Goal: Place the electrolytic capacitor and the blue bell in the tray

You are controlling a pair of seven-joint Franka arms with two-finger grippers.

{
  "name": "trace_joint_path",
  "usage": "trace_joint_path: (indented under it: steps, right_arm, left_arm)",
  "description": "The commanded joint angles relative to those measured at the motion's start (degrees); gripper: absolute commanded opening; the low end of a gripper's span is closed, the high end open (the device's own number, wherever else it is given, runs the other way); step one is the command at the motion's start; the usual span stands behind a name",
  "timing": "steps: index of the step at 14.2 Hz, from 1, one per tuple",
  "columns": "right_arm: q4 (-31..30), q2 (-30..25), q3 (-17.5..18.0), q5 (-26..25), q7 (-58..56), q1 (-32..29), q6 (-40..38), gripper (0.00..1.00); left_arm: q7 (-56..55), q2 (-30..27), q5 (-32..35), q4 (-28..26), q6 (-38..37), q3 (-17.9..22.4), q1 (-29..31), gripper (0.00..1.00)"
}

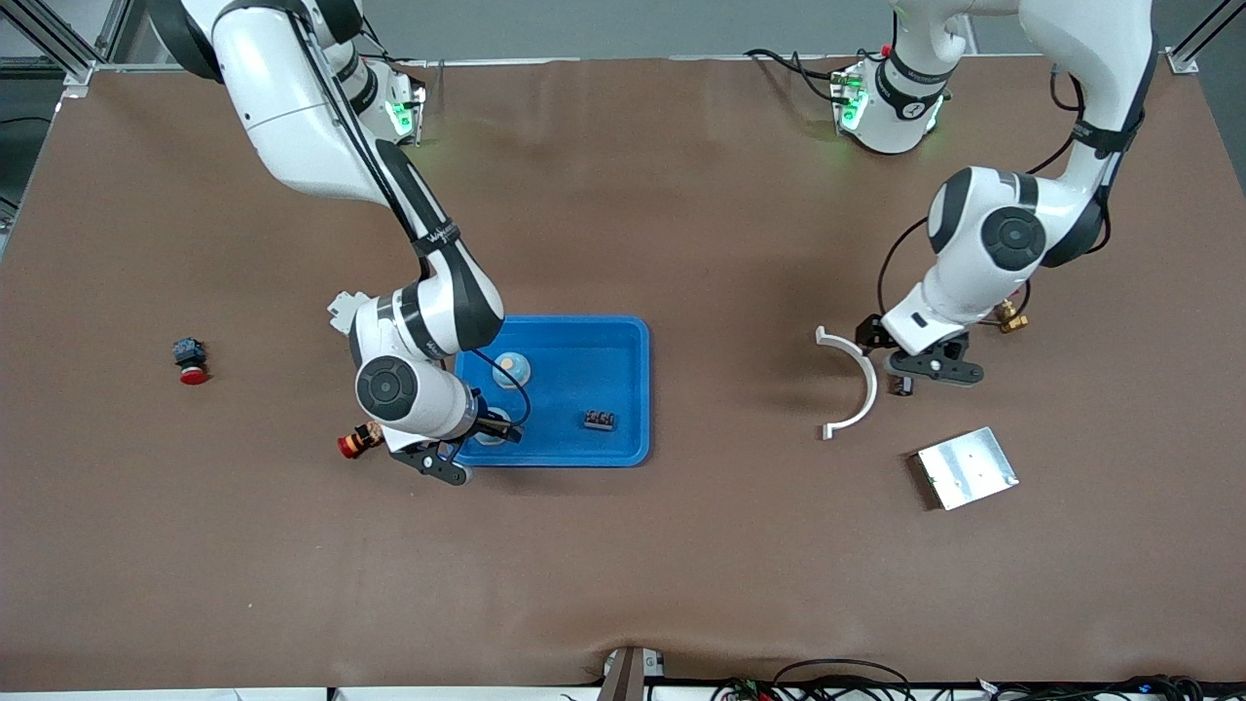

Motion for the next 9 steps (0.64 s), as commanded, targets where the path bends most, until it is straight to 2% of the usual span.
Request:
trace_joint_path:
  steps: [1, 4, 5, 9]
  right_arm:
    - [0.84, -0.27, 0.56, 0.55, -0.58, -1.09, -1.26, 1.0]
    - [-0.13, -1.32, 0.47, 0.11, -0.58, 0.06, -3.1, 1.0]
    - [-0.04, -2.63, 0.3, -0.15, -0.93, -0.81, -5.8, 1.0]
    - [-0.04, -13.6, -0.49, -1.38, -15.04, -10.91, -19.42, 1.0]
  left_arm:
    - [7.11, -0.17, -0.04, -2.47, 3.42, -0.99, 4.66, 1.0]
    - [9.59, 1.5, -0.04, -2.38, 5.17, -0.99, 6.43, 1.0]
    - [9.5, 2.64, -0.13, -2.38, 6.66, -0.99, 6.43, 1.0]
    - [8.71, 7.47, -0.13, -2.38, 12.72, -0.9, 6.43, 1.0]
